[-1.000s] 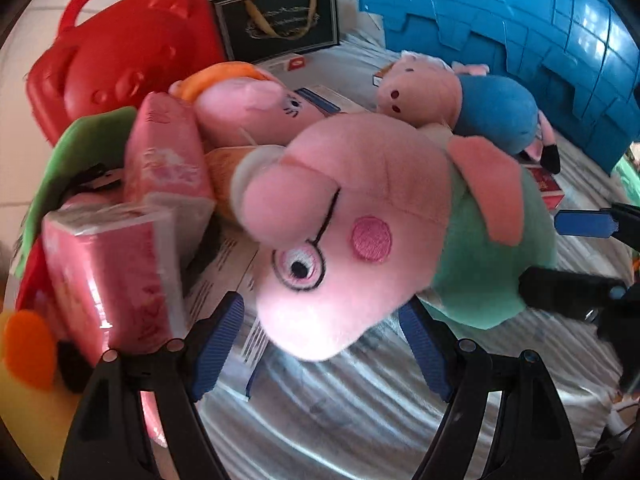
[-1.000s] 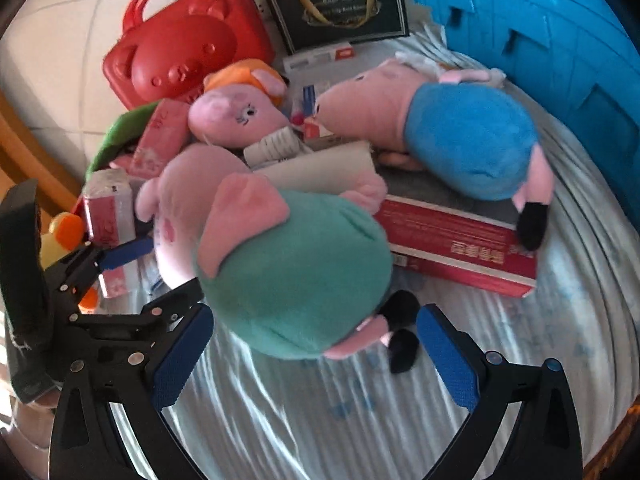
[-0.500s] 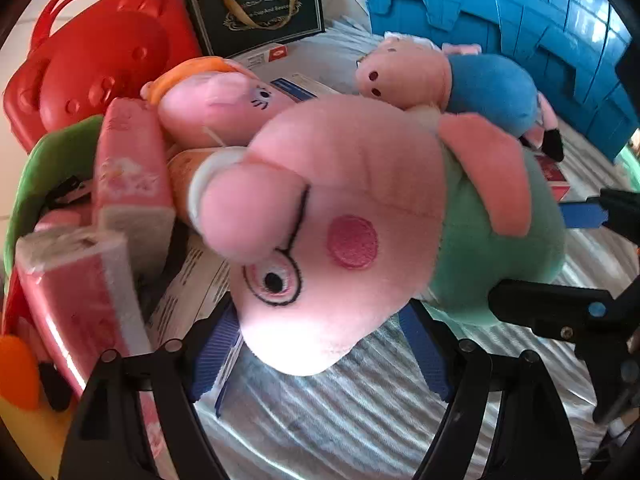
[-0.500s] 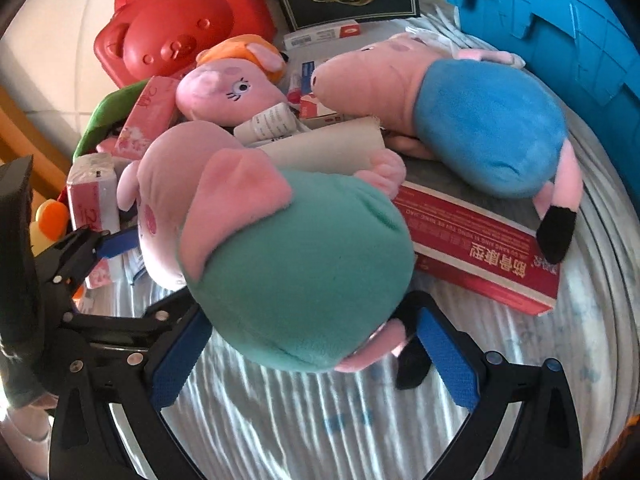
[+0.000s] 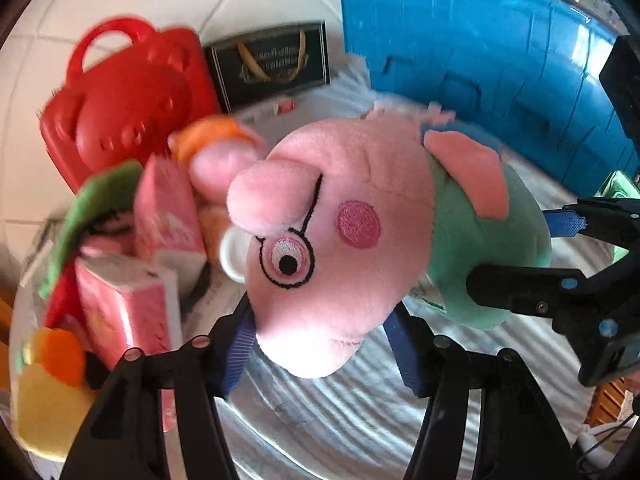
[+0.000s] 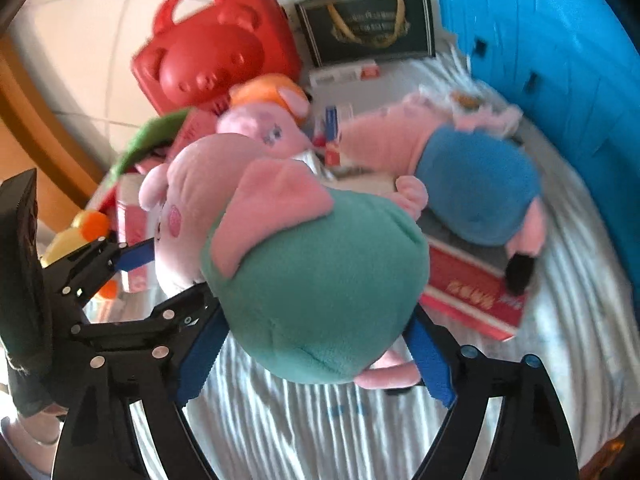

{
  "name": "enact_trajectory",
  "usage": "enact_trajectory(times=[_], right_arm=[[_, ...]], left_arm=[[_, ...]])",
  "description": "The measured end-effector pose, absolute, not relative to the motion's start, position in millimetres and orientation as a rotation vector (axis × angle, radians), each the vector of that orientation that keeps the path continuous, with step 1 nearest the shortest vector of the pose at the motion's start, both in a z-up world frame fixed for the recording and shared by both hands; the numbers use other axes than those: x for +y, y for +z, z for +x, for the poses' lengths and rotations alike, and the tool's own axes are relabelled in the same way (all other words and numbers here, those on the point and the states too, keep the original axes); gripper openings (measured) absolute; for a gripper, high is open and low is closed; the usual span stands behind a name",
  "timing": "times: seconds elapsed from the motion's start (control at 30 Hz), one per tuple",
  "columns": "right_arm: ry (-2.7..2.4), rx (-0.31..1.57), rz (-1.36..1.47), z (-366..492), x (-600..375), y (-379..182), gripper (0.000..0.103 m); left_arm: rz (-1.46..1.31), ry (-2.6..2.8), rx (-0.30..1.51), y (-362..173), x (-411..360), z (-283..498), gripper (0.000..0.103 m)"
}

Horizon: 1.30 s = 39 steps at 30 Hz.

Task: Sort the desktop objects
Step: 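Carry the pig plush with both tools into the blue crate and release it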

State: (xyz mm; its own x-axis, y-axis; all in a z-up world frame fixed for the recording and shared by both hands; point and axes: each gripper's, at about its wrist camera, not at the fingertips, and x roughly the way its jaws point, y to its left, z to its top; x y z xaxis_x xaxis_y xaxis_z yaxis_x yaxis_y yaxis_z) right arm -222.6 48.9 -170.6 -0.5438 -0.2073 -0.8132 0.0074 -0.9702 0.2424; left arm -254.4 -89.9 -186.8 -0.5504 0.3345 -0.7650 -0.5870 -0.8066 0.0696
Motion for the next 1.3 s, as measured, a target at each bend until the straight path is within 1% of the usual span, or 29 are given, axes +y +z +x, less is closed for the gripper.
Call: enact_trajectory(times=[0.2, 0.4, 0.6, 0.8, 1.0, 1.2, 1.3], right_arm=[[-2.705, -0.290, 1.310, -206.6, 66.2, -117.1, 0.086], [-2.793, -0.262, 1.166, -188.1, 106.9, -47.0, 0.086], [-2.892, -0.248, 1.027, -167.2, 166.3, 21.5, 0.086], [-2.987, -0.262, 0.939, -151.6, 250.4, 78.6, 0.085], [-3.042, -0.301, 0.966, -153.7, 357.9, 101.7, 0.085], [-3.021, -0.375, 1.045, -160.0, 455.6, 92.1, 0.085], [-2.987, -0.411, 1.091, -167.0, 488.8, 84.2, 0.085]], left_arm=[[-0.923, 2.390, 0.423, -129.7, -70.9, -236.9, 0.060], [-0.779, 2.416, 0.383, -66.3, -29.5, -224.4, 0.060], [-0.611, 2.412, 0.374, 0.6, 38.1, -211.5, 0.060], [-0.530, 2.359, 0.353, 53.2, 137.6, -208.4, 0.060], [-0.557, 2.301, 0.373, 71.1, 244.7, -213.0, 0.060], [-0.659, 2.249, 0.421, 65.4, 339.6, -219.8, 0.060], [-0.733, 2.234, 0.451, 57.5, 370.0, -221.3, 0.061]])
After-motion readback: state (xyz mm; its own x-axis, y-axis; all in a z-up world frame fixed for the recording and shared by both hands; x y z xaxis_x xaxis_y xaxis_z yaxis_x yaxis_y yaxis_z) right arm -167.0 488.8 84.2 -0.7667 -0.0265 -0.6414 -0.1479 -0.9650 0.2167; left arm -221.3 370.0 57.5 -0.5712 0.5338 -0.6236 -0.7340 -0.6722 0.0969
